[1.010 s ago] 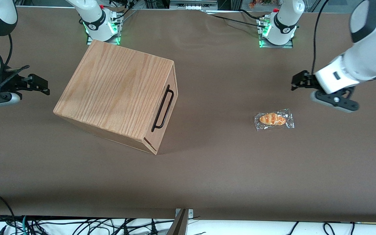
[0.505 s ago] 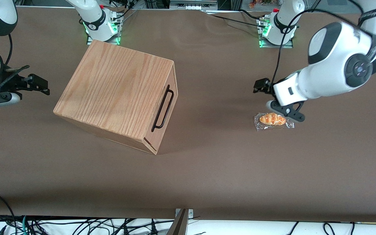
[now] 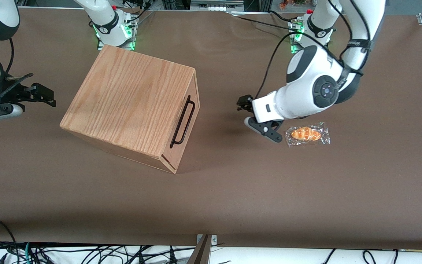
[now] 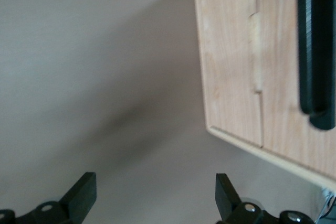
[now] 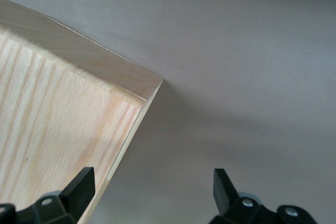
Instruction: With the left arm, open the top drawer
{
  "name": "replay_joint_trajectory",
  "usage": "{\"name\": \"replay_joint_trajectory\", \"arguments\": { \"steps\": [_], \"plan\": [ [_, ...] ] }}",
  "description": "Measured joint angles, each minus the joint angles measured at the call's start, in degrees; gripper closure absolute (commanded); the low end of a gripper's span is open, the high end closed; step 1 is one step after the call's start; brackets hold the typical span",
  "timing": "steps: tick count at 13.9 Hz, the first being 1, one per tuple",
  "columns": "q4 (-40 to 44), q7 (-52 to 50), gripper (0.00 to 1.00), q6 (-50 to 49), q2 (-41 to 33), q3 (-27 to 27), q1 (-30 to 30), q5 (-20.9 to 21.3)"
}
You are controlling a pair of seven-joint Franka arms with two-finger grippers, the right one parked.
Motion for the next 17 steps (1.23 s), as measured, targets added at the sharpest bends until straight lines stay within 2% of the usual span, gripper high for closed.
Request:
{"name": "replay_joint_trajectory", "arguments": {
  "steps": [8, 17],
  "plan": [
    [9.5, -10.1, 0.00, 8.5, 8.6, -0.2, -9.8, -0.3],
    [10.3, -13.1, 0.00, 11.6, 11.7, -0.1, -13.0, -0.3]
  ]
}}
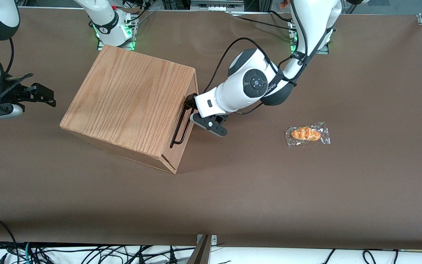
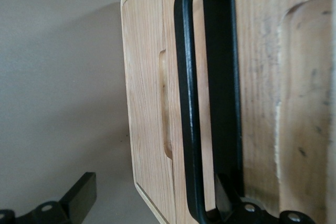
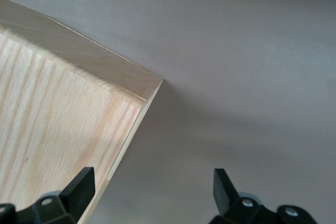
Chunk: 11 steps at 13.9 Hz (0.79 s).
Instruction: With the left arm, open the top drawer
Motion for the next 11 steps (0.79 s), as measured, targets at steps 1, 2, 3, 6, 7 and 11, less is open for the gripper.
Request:
{"name": "replay_joint_trajectory", "arguments": {
  "steps": [1, 2, 3, 6, 7, 11],
  "plan": [
    [0.0, 0.0, 0.00, 0.0, 0.2, 0.2, 0.0, 0.0],
    [0.0, 0.0, 0.00, 0.0, 0.5, 0.4, 0.0, 0.0],
    [0.1, 0.0, 0.00, 0.1, 0.6, 0.5, 0.0, 0.0],
    [0.3, 0.0, 0.00, 0.1, 0.7, 0.8, 0.0, 0.0],
    [0.3, 0.0, 0.00, 0.1, 0.7, 1.0, 0.0, 0.0],
    [0.5, 0.0, 0.00, 0.1, 0.7, 3.1, 0.3, 0.0]
  ]
}}
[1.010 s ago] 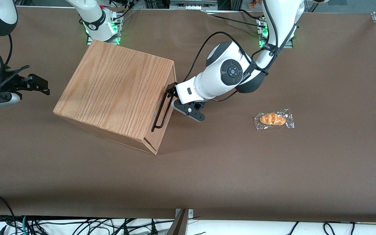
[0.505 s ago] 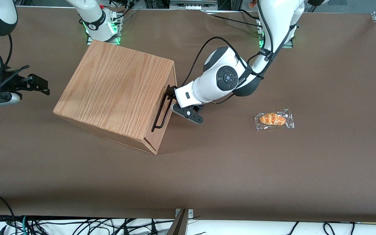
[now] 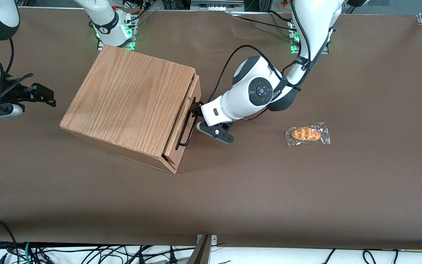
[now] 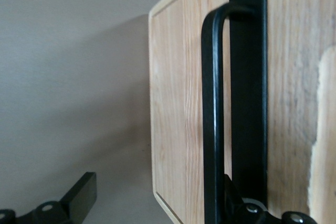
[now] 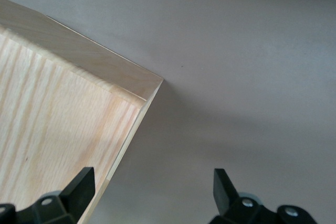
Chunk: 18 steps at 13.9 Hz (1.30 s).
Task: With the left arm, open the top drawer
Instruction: 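Pull the handle with the left gripper, sliding the drawer out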
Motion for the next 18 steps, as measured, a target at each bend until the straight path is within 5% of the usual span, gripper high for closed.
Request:
{"name": "replay_joint_trajectory", "arguments": {
  "steps": [18],
  "plan": [
    [0.2, 0.3, 0.00, 0.0, 0.0, 2.0, 5.3, 0.1]
  ]
}}
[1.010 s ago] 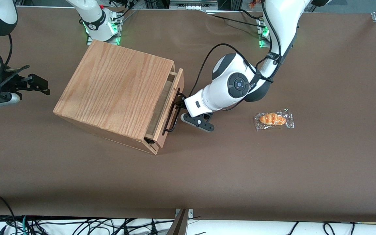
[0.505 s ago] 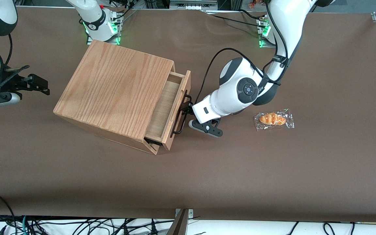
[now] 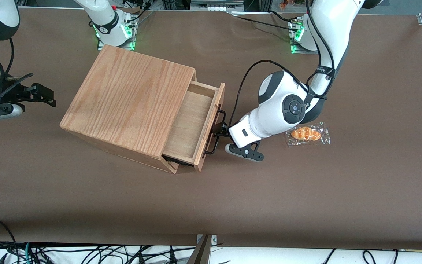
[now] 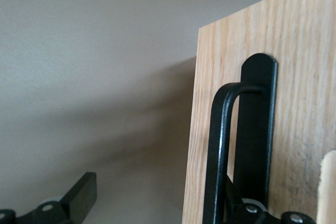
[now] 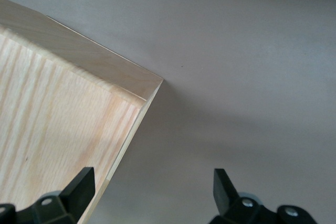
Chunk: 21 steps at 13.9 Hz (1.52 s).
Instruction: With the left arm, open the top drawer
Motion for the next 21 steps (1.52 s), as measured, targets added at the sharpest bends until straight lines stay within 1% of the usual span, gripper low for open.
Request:
{"name": "replay_joint_trajectory", "arguments": {
  "steps": [15, 21],
  "plan": [
    [0.4, 0.0, 0.00, -0.1, -0.1, -0.1, 1.7, 0.0],
    [1.6, 0.0, 0.00, -3.8, -1.4, -0.3, 3.1, 0.0]
  ]
}}
